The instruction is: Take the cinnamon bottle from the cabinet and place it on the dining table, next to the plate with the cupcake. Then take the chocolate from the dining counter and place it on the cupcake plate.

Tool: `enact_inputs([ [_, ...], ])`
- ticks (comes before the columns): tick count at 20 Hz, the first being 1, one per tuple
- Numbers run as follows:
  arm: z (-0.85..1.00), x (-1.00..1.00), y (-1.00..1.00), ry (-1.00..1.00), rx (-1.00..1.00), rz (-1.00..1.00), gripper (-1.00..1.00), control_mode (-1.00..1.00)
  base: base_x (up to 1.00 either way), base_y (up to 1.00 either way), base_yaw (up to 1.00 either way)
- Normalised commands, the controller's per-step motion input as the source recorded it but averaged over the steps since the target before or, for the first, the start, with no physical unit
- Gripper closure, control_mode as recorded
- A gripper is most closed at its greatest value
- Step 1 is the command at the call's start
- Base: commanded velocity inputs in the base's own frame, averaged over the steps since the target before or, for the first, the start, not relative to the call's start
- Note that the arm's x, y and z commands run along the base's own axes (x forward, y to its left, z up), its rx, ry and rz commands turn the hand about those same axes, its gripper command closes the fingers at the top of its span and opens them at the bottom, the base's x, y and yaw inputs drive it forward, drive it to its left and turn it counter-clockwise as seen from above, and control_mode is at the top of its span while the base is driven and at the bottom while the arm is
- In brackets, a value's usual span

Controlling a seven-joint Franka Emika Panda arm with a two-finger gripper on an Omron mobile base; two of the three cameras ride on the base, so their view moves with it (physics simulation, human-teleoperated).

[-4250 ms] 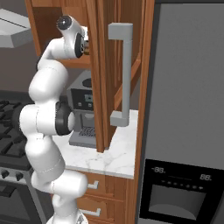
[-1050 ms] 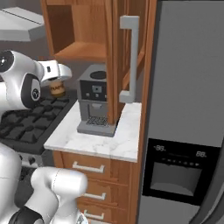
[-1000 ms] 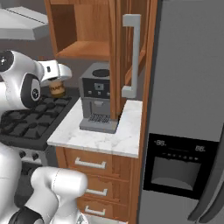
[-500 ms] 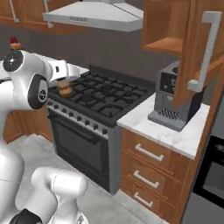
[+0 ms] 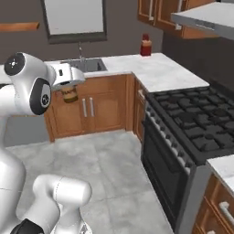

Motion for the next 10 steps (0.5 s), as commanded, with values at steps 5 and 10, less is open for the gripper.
enact_inputs([
  [5,0.00,0.00,0.00,0.00,0.00,0.00,1.00,1.00,-0.34,0.00,1.00],
  [10,0.00,0.00,0.00,0.00,0.00,0.00,1.00,1.00,-0.21,0.00,1.00],
])
